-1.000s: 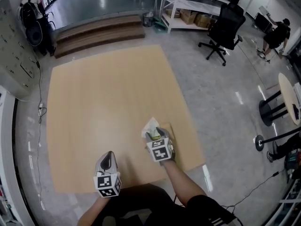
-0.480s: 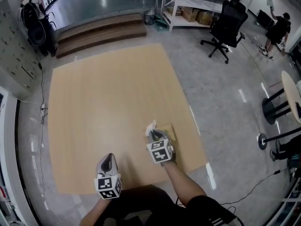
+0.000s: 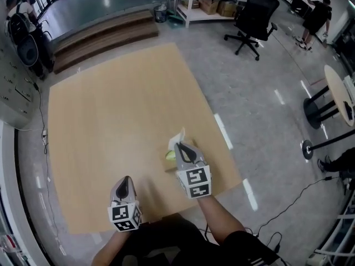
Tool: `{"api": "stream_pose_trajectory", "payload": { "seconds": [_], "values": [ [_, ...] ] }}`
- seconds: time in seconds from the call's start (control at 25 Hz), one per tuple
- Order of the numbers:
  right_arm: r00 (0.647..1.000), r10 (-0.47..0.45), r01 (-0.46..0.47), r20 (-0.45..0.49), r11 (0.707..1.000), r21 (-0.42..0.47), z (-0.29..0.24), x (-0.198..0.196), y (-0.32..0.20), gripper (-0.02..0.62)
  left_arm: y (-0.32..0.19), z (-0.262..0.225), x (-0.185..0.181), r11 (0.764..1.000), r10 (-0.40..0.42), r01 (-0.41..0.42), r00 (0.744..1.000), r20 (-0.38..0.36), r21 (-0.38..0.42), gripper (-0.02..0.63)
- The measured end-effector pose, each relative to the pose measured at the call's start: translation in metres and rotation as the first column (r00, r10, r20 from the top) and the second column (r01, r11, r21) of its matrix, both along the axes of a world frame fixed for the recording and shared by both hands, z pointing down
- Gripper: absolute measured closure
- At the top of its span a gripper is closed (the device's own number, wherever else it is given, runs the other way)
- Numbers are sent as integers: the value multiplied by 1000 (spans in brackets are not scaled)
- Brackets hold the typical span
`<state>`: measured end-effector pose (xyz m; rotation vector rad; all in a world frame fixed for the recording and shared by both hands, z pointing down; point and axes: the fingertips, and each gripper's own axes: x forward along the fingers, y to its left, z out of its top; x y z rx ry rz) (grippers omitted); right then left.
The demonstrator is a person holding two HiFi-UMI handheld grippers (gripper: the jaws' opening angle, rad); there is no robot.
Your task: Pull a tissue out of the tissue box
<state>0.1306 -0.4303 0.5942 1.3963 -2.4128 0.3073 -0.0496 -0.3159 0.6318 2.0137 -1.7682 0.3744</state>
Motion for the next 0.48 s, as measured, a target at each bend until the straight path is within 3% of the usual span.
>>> {"api": "stream_pose_trajectory", "payload": {
  "seconds": [0.12, 0.24, 0.48],
  "values": [
    [999, 15, -17, 39, 998, 64, -28, 10, 7, 591, -8, -4, 16, 998, 48, -47, 999, -16, 31, 588],
    [998, 33, -37, 61, 997, 74, -35, 17, 17, 591, -12, -9, 27, 994, 85, -84, 996, -22, 67, 588],
    [996, 6, -10, 85, 999, 43, -30, -11, 64, 591, 5, -16, -1, 994, 43, -40, 999, -32, 103, 588]
  ]
}}
